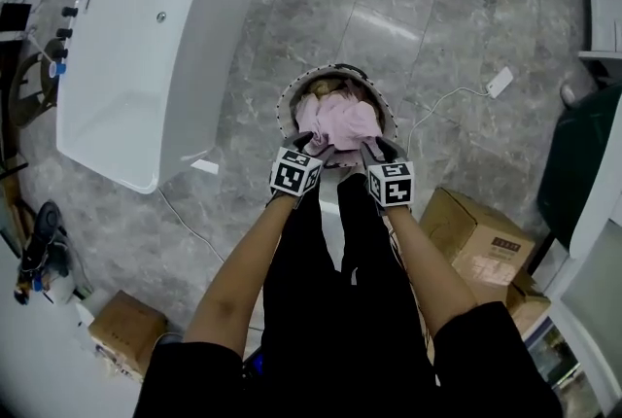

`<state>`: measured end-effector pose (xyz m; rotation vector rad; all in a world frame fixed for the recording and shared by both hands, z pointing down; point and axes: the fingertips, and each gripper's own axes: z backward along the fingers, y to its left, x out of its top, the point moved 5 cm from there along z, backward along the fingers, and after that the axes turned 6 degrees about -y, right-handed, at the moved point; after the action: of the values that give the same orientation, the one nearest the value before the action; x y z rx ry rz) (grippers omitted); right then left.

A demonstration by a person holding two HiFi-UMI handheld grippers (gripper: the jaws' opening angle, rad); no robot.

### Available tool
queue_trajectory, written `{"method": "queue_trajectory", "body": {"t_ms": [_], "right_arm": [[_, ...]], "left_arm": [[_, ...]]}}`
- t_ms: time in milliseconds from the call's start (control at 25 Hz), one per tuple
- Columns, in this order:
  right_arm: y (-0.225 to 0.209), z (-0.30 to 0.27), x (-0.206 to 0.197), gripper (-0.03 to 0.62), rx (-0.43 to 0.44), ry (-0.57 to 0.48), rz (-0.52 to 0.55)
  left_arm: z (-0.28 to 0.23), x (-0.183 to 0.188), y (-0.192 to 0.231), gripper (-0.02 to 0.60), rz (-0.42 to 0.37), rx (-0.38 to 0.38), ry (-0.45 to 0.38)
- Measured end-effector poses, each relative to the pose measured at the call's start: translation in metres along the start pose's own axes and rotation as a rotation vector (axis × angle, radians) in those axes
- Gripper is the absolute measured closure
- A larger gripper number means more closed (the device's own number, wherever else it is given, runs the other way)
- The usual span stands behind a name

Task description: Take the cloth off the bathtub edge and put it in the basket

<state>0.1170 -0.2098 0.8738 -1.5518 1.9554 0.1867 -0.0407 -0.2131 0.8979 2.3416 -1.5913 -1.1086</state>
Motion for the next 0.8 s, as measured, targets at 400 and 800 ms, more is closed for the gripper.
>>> {"method": "queue_trajectory", "body": {"t_ms": [400, 800], "right_arm": [[-0.003, 0.011, 0.009, 0.428, -0.010, -0.019, 0.002], [0.017, 0.086, 0.043, 0.428, 0.051, -0.134, 0.074]], "left_arm": [[0.018, 0.005, -0.016, 0.333, 0.043, 0.010, -0.111], [0.087, 0.058, -0.062, 0.333, 0.034, 0.012, -0.322]]}}
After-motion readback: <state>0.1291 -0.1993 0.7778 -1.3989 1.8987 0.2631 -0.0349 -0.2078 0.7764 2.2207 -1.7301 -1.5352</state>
